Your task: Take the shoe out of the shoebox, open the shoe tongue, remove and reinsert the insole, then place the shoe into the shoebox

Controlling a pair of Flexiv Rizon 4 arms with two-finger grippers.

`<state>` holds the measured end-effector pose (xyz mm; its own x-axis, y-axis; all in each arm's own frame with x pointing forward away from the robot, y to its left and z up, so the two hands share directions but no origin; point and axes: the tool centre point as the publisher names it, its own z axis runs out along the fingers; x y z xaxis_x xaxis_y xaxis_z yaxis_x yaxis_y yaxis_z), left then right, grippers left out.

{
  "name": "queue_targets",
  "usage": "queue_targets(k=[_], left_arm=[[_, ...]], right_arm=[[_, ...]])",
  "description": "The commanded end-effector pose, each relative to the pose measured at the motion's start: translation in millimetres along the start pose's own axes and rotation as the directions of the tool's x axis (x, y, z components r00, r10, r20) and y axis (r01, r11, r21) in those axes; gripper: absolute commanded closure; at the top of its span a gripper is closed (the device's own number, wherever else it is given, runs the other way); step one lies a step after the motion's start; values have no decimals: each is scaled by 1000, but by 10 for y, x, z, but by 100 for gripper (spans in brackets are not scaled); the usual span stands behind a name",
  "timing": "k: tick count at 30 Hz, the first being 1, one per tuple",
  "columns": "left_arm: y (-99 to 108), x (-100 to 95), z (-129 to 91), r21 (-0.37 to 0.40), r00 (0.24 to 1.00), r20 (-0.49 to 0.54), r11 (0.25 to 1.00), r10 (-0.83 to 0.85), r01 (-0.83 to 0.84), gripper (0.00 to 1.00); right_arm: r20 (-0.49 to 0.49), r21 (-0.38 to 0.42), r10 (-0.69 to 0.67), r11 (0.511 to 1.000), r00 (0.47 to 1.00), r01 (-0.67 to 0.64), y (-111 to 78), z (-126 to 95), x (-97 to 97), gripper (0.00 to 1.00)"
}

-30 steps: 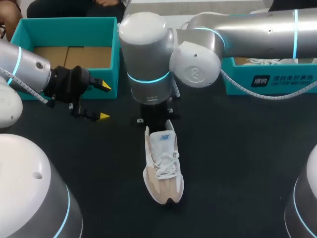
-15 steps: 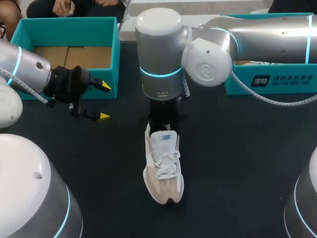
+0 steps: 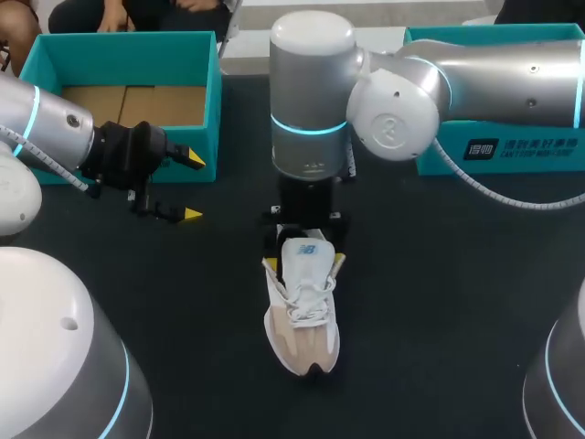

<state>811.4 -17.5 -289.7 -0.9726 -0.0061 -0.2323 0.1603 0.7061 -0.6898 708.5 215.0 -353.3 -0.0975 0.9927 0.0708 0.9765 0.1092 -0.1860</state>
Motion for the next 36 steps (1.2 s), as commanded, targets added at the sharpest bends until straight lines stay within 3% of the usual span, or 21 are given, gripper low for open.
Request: queue_targets(k=[1, 7, 14, 25, 29, 31, 34, 36], left_arm=[[-4, 7, 2, -4, 1000, 1, 1000, 0, 0, 0], [-4, 7, 2, -4, 1000, 1, 1000, 0, 0, 0], [-4, 7, 2, -4, 1000, 1, 1000, 0, 0, 0], [-4, 7, 2, -4, 1000, 1, 1000, 0, 0, 0], [-4, 7, 2, -4, 1000, 1, 1000, 0, 0, 0], [-4, 7, 2, -4, 1000, 1, 1000, 0, 0, 0], [-4, 7, 2, -4, 1000, 1, 1000, 0, 0, 0], [-4, 7, 2, -4, 1000, 1, 1000, 0, 0, 0]], right_arm=[[14, 13, -14, 1000, 1000, 14, 26, 40, -34, 0], [40, -9, 4, 1000, 999, -4, 58, -65, -25, 0], [59, -14, 17, 1000, 998, -16, -38, -163, -11, 0], [95, -75, 70, 995, 993, -63, -375, -568, 49, 0], [103, -85, 79, 994, 992, -70, -485, -603, 78, 0], [106, -91, 81, 993, 991, -71, -509, -570, 72, 60], [105, -97, 82, 993, 991, -72, -481, -494, 80, 89], [100, -100, 80, 993, 992, -70, -430, -437, 78, 91]])
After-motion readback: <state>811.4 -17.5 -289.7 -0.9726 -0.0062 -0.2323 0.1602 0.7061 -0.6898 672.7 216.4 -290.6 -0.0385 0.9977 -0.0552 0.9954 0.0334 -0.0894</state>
